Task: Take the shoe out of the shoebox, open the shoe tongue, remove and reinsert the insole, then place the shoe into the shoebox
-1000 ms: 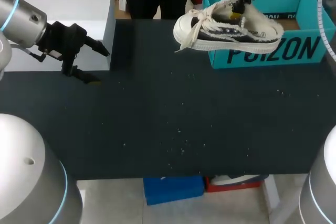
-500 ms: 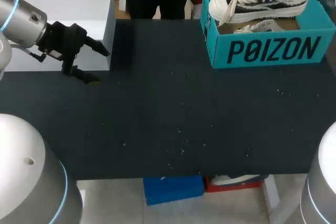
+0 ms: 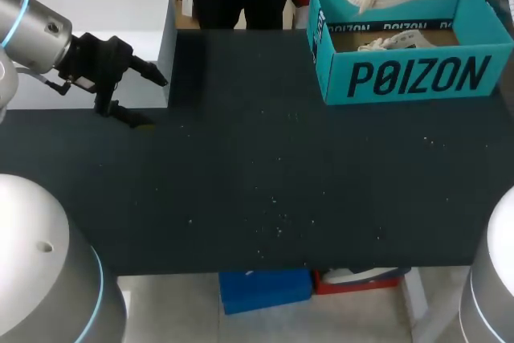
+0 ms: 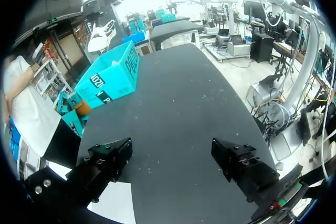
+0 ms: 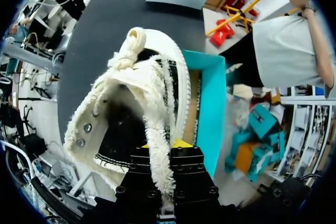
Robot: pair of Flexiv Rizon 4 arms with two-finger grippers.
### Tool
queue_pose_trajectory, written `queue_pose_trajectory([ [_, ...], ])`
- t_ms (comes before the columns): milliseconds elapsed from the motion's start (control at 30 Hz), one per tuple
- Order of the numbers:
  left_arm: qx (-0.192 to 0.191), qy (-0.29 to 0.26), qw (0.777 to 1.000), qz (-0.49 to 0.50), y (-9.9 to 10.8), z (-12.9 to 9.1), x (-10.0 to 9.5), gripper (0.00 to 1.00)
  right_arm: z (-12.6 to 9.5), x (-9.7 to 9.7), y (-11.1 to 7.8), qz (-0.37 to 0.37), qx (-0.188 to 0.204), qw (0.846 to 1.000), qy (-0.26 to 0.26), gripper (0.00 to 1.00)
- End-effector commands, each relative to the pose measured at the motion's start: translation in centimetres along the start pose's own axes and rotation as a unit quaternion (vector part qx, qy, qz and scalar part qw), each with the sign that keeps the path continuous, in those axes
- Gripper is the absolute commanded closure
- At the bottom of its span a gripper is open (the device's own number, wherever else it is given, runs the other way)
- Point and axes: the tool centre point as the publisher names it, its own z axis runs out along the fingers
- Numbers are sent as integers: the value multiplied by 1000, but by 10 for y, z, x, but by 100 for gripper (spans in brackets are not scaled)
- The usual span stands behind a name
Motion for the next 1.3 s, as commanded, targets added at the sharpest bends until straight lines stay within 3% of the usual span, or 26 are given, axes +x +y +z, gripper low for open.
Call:
queue_pose_trajectory([
  [33,-1,-2,1000,1,0,1,1,0,27,-70,-8,-3,-8,998,69,100],
  [233,-1,-2,1000,1,0,1,1,0,65,-88,-19,-2,-15,997,80,100],
  [567,-1,-2,1000,1,0,1,1,0,118,-95,-36,-1,-14,995,100,100],
  [1300,-1,-2,1000,1,0,1,1,0,181,-97,-37,23,-25,993,110,100],
])
